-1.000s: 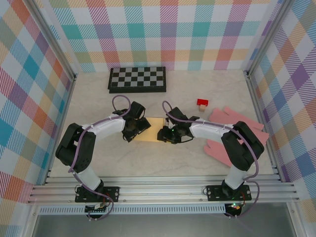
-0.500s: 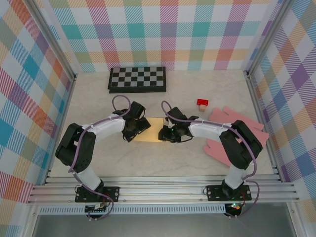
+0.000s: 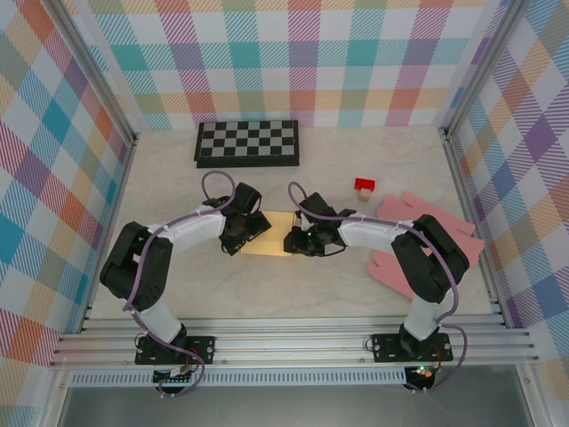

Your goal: Fold the paper box

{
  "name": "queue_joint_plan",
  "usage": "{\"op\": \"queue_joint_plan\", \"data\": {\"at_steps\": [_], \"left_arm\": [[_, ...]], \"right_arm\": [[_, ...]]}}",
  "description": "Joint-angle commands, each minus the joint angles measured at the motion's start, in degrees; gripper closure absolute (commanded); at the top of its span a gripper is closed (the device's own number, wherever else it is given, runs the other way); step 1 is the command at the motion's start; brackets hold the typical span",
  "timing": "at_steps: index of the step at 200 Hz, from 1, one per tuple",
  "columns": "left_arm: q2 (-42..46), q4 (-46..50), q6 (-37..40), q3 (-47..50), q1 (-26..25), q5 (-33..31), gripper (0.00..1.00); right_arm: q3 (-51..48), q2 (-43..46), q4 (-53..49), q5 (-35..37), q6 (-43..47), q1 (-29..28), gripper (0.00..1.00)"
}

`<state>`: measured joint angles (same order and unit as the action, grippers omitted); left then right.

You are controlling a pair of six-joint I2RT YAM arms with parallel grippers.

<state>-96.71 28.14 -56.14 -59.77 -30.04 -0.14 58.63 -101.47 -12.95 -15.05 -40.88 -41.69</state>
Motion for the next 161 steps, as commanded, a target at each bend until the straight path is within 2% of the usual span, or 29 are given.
{"op": "queue_joint_plan", "data": {"at_steps": [1,42,90,137,161], "left_arm": [[-1.88,2.2,0.07,1.06,-0.54,-1.77,0.08],[-2.17,2.41,0.12,0.97,-0.54,-1.91,0.07],[-2.26,2.68,0.15,0.7,-0.52,-1.9,0.08],[-2.25,3.04,0.33,0.53,-0.54,-1.95,0.07],[-2.3,3.18,0.42,0.36,-0.54,-1.96,0.08]], "right_arm": [[1.93,-0.76,-0.18,1.95,3.25,-0.23,0.71],[0.52,-1.76,1.8,2.51,6.06,-0.23,0.72],[1.54,-0.68,0.92,-1.38,2.84,-0.27,0.69],[2.97,-1.1,2.37,-4.08,5.41,-0.23,0.68],[3.48,-0.76,1.16,-2.08,6.24,-0.23,0.67]]}}
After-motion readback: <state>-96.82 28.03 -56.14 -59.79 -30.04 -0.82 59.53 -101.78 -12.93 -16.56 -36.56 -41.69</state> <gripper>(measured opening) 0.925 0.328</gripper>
